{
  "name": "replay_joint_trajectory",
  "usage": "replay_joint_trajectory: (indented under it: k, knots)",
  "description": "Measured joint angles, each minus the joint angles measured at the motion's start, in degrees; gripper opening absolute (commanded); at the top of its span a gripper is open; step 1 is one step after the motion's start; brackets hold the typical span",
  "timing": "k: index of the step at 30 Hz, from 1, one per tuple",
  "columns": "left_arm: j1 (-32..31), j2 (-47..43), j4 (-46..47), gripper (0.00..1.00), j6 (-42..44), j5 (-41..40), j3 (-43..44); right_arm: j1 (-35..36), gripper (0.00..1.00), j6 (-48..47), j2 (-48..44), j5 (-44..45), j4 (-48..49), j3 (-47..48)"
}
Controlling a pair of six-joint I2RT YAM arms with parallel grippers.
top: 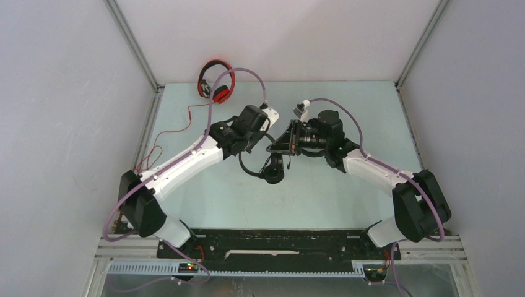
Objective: Wrap the headphones
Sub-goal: Wrap the headphones cable around the headphones.
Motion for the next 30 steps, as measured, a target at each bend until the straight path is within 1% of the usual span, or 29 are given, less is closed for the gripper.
replay_joint_trajectory:
  k: [7, 14, 17, 23, 30]
  knots:
    - [1.20, 2.73, -3.04, 0.00, -6.69, -0.59, 2.23, 0.09, 0.13, -4.70, -0.57, 3.30, -7.21, 1.68]
    - [2.84, 2.91, -3.08, 0.00, -12.72, -0.11, 2.99, 0.81, 0.15, -7.34, -0.98, 4.81, -10.69, 3.80]
    - [2.89, 2.91, -3.06, 0.00, -14.69, -0.09, 2.99, 1.18, 0.16, -8.70, -0.98, 5.44, -11.72, 4.94]
    - [2.93, 2.86, -2.86, 0.00, -17.68, 0.00, 3.41, 2.27, 0.17, -13.73, -0.98, 8.22, -17.11, 7.32]
    - [2.97, 1.64, -2.34, 0.00, -20.90, 0.04, 3.50, 2.80, 0.19, -17.46, -1.03, 10.38, -21.73, 7.54]
